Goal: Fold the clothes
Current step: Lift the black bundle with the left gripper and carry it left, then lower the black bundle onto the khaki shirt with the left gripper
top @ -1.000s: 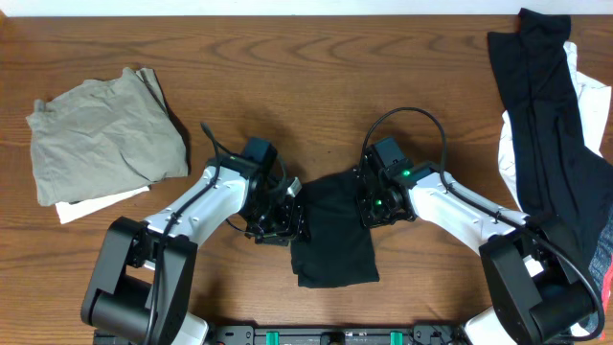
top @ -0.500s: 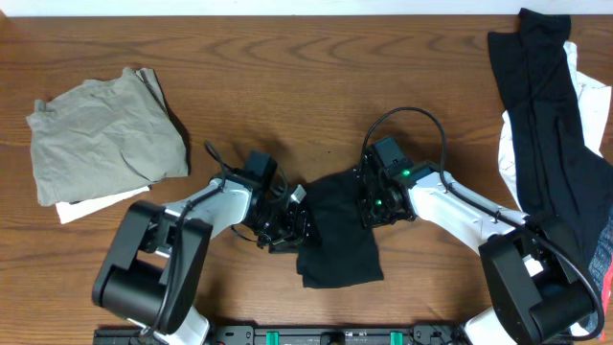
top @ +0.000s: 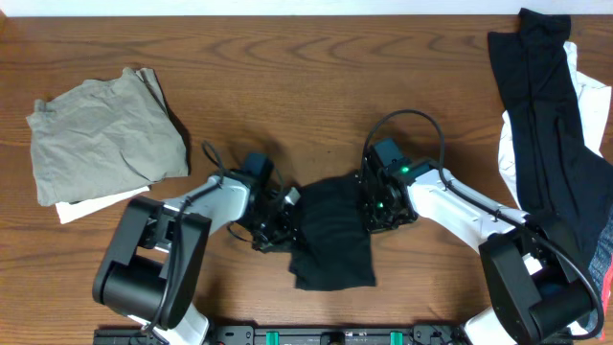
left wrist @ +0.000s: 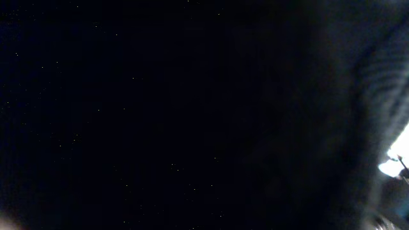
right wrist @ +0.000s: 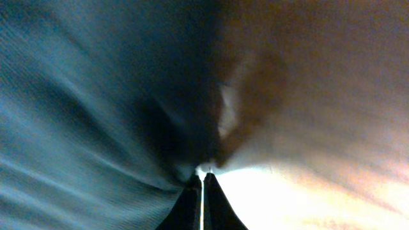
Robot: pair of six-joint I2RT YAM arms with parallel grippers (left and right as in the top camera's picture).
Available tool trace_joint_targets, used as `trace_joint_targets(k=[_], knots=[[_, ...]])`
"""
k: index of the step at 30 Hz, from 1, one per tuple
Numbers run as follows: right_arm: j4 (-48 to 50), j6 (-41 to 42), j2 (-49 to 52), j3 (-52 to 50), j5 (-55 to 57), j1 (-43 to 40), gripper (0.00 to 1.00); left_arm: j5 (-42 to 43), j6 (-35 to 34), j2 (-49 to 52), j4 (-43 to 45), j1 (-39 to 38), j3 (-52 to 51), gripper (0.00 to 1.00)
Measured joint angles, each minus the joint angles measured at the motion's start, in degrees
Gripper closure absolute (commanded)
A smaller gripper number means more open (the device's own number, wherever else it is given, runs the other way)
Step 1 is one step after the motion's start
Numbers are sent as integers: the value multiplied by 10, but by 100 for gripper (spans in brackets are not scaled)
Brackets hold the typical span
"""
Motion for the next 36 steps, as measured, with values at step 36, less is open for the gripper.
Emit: trace_joint_targets(k=[36], knots=[[-171, -33, -187, 88, 14, -66, 93, -512, 129, -12, -204, 332, 422, 94]])
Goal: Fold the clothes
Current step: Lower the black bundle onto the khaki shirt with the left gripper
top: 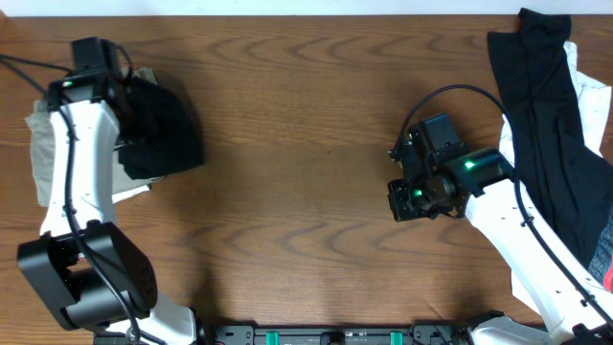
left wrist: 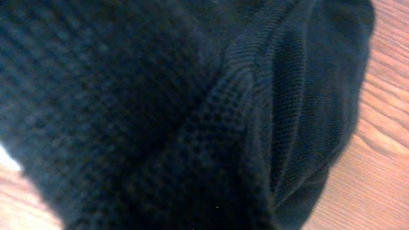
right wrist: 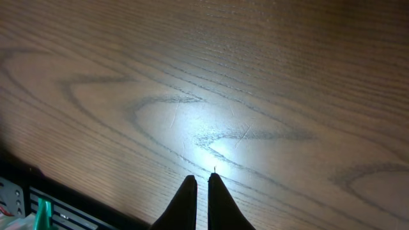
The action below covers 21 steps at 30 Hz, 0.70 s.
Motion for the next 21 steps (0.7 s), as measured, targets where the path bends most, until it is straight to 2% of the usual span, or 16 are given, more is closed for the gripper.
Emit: trace_joint_targets(k=[6, 13, 21], knots=[[0, 0, 0, 0, 0, 0, 92, 45, 2, 0, -3, 41, 0, 94], [0, 0, 0, 0, 0, 0, 92, 123, 2, 0, -19, 46, 0, 94], [-5, 0, 0, 0, 0, 0, 92, 147, 2, 7, -43, 47, 0, 94]])
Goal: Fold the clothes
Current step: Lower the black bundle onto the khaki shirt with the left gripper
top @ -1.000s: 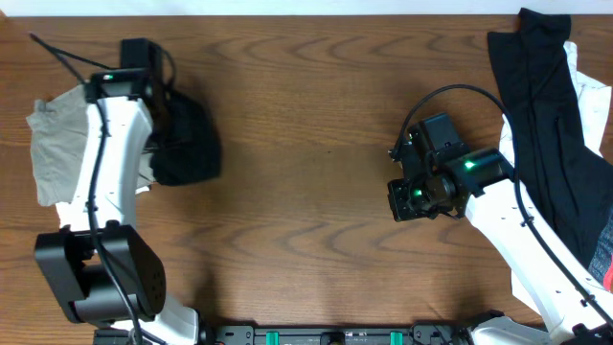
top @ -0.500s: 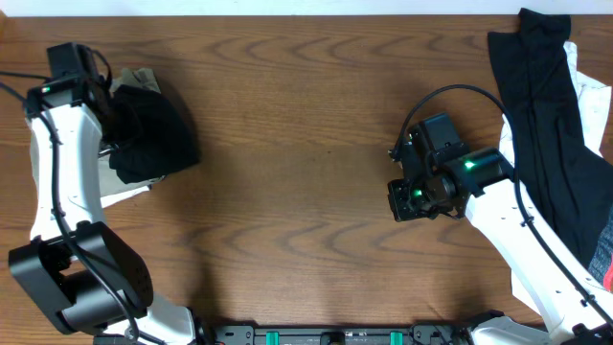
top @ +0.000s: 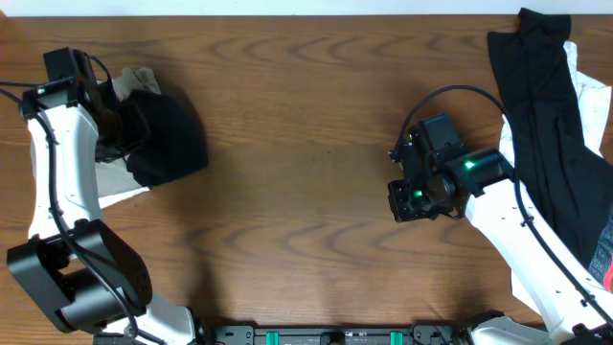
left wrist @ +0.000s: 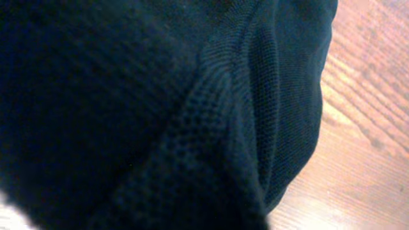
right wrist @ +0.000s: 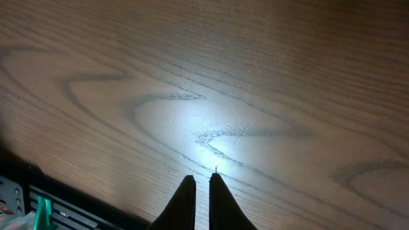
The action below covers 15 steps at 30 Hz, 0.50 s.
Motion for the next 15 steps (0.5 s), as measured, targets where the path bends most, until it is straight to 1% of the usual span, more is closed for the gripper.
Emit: trace_joint_targets(k=[5, 12, 14, 15], knots=[[-1, 0, 0, 0, 0, 0, 91, 2, -6, 14, -6, 0, -9, 94], [-2, -1, 0, 0, 0, 0, 90, 4, -48, 27, -8, 13, -67, 94], [-3, -1, 0, 0, 0, -1, 90, 4, -54, 29, -8, 18, -77, 92], [-3, -1, 0, 0, 0, -2, 90, 4, -57, 29, -9, 19, -78, 89]])
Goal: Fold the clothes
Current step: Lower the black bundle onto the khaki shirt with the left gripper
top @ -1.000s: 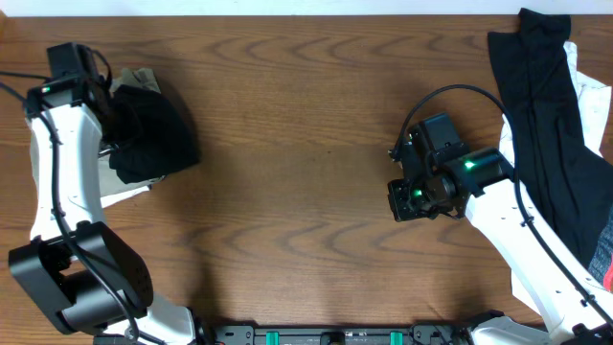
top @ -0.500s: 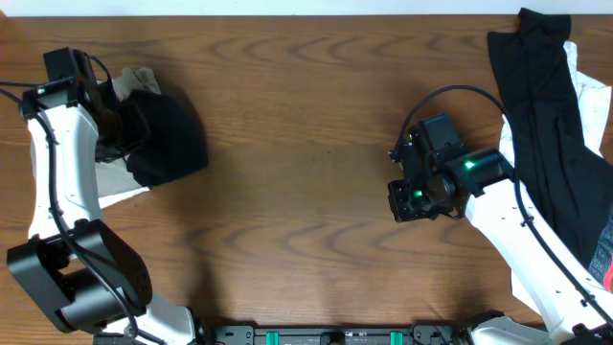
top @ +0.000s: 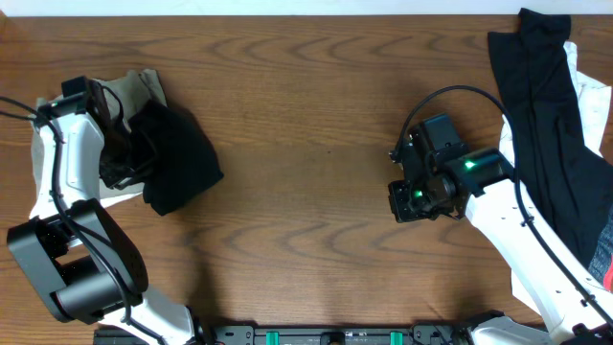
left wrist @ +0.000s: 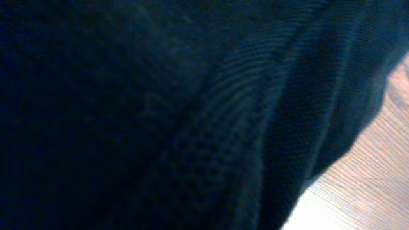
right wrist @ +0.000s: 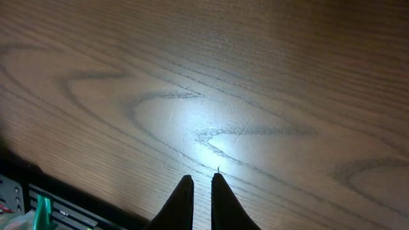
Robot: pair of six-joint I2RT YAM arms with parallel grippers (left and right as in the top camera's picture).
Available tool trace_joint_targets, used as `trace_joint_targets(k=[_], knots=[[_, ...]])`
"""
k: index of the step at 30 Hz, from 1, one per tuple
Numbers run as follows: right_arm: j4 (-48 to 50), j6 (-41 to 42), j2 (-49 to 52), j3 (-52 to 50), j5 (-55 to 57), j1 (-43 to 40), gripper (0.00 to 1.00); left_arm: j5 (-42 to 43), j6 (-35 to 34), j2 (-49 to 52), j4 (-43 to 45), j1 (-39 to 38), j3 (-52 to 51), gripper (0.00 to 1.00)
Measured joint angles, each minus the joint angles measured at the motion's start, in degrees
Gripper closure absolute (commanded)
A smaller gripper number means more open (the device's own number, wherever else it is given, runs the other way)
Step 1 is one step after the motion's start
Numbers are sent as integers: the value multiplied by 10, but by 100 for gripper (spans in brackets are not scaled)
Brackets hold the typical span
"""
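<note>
A folded black knit garment [top: 182, 163] hangs at the table's left, over the edge of an olive garment [top: 139, 84] and a white cloth [top: 117, 197]. My left gripper [top: 132, 159] is shut on its left side. Black knit [left wrist: 160, 115] fills the left wrist view and hides the fingers. My right gripper [top: 408, 203] hovers over bare wood right of centre. In its wrist view the gripper [right wrist: 202, 180] holds nothing, its fingers a narrow slit apart.
A heap of unfolded clothes lies at the far right: a long black garment [top: 541, 115] on white cloth [top: 592, 101], with a red piece [top: 605, 259] at the edge. The wooden table [top: 306, 134] shows between the arms. The right arm's cable [top: 450, 93] loops above its wrist.
My left gripper has moved down toward the front with the black garment, which now hangs lower and further right of the olive one. The right arm has not moved.
Both grippers were on the black garment at the table's front centre. Then the left gripper alone held it at the far left by the olive garment, while the right gripper stood empty over bare wood. The left has since shifted the garment along that pile.
</note>
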Motion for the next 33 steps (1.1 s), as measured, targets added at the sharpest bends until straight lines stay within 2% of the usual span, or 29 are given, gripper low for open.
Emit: trace_joint_targets(k=[4, 8, 14, 17, 25, 26, 33], knots=[[0, 0, 0, 0, 0, -1, 89, 2, -7, 0, 2, 2, 0, 68], [0, 0, 0, 0, 0, -1, 89, 1, -8, 0, 13, 3, 0, 54], [-2, 0, 0, 0, 0, -1, 89, 2, -12, 0, 28, 2, 0, 51], [-3, 0, 0, 0, 0, -1, 89, 2, -14, 0, 44, 2, 0, 45], [-8, 0, 0, 0, 0, -1, 89, -6, -20, 0, 71, 2, 0, 44], [-9, 0, 0, 0, 0, -1, 89, -9, -23, 0, 71, 2, 0, 41], [-9, 0, 0, 0, 0, -1, 89, -25, -42, 0, 72, 2, 0, 35]])
